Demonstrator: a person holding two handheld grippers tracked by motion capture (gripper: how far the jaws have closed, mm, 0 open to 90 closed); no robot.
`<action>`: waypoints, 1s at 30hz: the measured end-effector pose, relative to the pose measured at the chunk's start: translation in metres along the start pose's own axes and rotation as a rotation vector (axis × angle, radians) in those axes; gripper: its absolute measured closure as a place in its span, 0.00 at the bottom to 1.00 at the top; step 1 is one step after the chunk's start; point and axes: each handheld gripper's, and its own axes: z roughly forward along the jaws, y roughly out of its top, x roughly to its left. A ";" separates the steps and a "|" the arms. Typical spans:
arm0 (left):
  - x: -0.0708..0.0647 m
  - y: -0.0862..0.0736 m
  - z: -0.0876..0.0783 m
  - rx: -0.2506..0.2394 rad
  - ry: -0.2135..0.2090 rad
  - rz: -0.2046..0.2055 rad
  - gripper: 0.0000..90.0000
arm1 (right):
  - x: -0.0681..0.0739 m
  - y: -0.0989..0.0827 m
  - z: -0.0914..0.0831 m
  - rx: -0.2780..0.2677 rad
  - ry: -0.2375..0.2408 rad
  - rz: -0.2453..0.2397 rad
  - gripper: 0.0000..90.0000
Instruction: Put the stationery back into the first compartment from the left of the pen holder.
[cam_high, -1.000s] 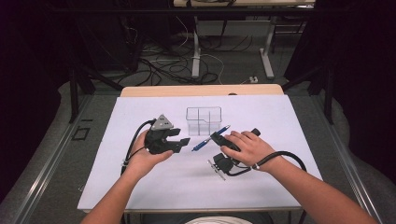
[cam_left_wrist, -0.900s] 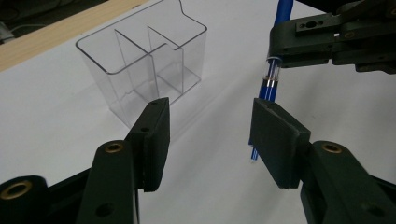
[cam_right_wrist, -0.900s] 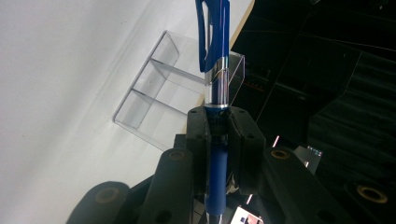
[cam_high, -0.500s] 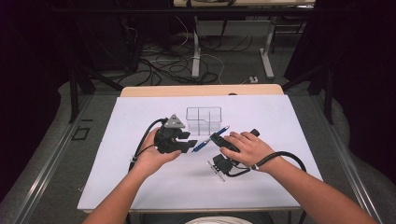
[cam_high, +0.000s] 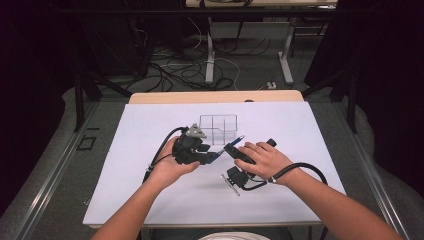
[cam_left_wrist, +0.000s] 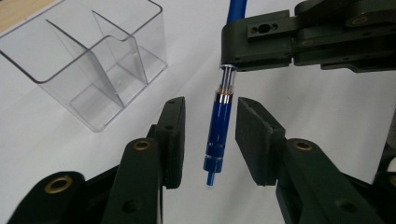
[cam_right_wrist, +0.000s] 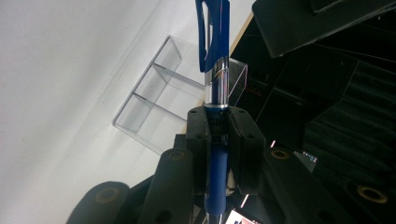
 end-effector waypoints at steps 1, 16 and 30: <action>-0.001 0.001 0.001 0.008 0.007 0.002 0.71 | -0.001 0.000 0.000 -0.002 0.001 -0.011 0.88; -0.005 0.005 0.018 0.089 -0.010 0.004 0.74 | 0.000 0.009 0.000 0.001 -0.003 -0.003 0.88; -0.006 0.008 0.024 0.144 0.011 0.020 0.84 | -0.001 0.014 0.001 -0.016 -0.008 -0.011 0.88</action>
